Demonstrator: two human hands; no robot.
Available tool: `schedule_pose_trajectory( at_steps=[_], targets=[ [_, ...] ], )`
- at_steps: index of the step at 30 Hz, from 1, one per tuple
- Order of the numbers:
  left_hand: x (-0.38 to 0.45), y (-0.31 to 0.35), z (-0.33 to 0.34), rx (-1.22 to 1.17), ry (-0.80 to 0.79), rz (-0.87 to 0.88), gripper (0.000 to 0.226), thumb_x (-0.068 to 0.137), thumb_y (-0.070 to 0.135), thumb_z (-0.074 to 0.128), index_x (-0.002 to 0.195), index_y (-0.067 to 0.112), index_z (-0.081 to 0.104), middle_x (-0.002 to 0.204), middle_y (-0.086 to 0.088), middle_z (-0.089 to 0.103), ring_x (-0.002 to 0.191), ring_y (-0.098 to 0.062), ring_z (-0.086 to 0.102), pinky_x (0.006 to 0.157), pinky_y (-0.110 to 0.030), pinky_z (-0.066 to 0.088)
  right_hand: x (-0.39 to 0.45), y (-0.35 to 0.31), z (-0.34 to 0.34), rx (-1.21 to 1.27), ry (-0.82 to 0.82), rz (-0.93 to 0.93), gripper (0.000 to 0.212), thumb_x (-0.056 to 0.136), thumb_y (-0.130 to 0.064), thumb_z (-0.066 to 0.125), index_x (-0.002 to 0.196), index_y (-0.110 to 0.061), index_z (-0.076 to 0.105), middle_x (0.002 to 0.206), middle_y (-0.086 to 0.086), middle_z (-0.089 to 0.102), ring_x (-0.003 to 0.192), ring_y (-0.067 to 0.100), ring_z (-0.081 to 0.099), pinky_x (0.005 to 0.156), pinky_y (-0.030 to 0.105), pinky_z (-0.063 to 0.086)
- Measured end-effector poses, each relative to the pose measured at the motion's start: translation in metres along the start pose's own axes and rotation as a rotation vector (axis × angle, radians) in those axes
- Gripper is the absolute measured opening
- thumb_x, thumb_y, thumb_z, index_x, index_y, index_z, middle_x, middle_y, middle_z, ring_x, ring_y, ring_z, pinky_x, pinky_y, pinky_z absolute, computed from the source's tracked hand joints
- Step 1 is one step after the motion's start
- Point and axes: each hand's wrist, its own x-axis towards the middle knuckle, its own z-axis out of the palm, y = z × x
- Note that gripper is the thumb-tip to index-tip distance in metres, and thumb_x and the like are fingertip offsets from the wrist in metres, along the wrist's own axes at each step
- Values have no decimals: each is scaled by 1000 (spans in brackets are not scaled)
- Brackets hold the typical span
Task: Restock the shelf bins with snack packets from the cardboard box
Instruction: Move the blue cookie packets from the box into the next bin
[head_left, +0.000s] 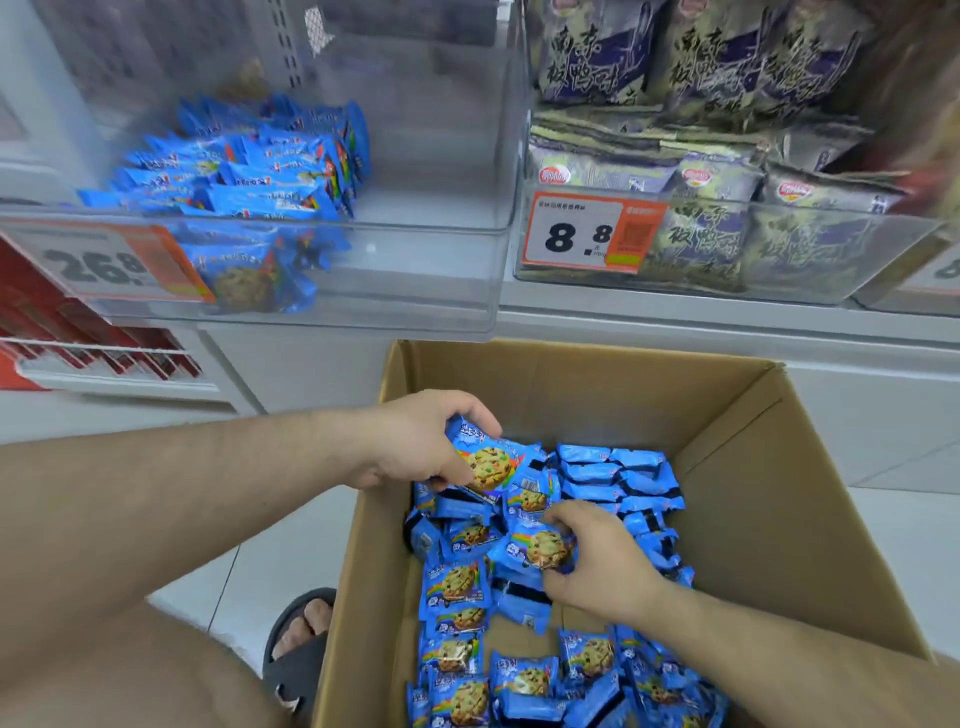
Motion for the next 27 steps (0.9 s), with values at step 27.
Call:
schedule_pose_trajectory(
  at_steps=[27],
  targets=[
    [-127, 110, -78, -128, 336, 555, 40, 76, -1, 77, 104, 22, 60, 97, 1, 65, 63, -5, 63, 58, -27, 57, 4, -248, -203, -54, 582, -573, 56, 69, -30, 67, 122, -19, 54, 112, -7, 56, 107, 6, 50, 91, 11, 35]
  ],
)
